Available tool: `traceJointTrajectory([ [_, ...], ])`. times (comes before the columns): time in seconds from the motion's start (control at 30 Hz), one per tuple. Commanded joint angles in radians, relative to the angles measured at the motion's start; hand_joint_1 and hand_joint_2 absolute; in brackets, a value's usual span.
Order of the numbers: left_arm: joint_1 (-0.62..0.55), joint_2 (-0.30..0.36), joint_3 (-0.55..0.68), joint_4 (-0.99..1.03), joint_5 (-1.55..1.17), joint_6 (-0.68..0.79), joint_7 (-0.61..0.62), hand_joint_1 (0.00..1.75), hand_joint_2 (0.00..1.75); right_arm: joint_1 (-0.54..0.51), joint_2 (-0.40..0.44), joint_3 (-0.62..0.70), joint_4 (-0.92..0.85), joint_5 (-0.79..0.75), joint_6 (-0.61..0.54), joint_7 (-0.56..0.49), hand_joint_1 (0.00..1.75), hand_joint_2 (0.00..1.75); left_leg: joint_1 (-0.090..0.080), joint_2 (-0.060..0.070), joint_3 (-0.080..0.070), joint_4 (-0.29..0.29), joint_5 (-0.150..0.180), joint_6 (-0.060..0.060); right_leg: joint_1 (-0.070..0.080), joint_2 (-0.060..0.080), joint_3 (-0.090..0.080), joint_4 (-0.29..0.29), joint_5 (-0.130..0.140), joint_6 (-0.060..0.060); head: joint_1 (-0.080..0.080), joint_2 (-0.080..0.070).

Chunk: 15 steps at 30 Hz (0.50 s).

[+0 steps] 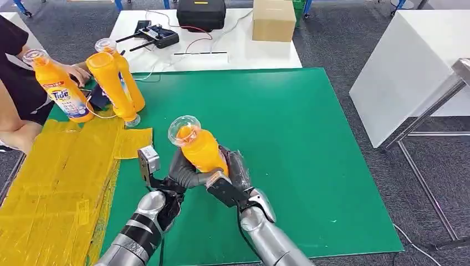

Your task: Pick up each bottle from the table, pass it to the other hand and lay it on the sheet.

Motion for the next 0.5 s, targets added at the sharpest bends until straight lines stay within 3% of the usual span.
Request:
traceJointTrajectory([
  [0.03, -0.032, 0.02, 0.056, 0.01, -0.112, 0.172, 0.029, 1.75, 1.75, 0.084, 0.005, -0.029, -0.161, 0.011, 0.048, -0.014, 0.0, 1.75, 0.002, 0.001, 0.003, 0.001, -0.002, -0.003, 0.002, 0.0, 0.003, 0.001, -0.002, -0.002, 0.0, 0.0],
  [0.1, -0.023, 0.027, 0.083, -0.022, -0.267, 0.33, 0.062, 1.75, 1.75, 0.128, -0.013, -0.086, -0.26, 0.003, 0.082, 0.016, 0.0, 1.75, 0.001, 0.0, 0.002, 0.0, -0.001, -0.002, 0.001, 0.0, 0.002, 0.0, -0.001, -0.001, 0.0, 0.0],
  [0.4, -0.021, 0.021, 0.121, -0.018, -0.292, 0.309, 0.055, 1.75, 1.75, 0.145, -0.015, -0.113, -0.293, 0.014, 0.12, 0.031, 0.0, 1.75, 0.001, -0.001, 0.001, 0.0, -0.001, -0.002, 0.001, -0.002, 0.0, 0.0, -0.001, -0.001, -0.001, 0.0],
  [0.5, -0.018, 0.05, 0.188, 0.002, -0.424, 0.519, 0.096, 1.75, 1.75, 0.182, -0.037, -0.181, -0.363, -0.001, 0.086, 0.036, 0.0, 1.75, 0.001, -0.004, 0.001, -0.001, 0.0, -0.002, 0.001, -0.005, 0.001, 0.0, -0.001, -0.001, 0.0, 0.0],
])
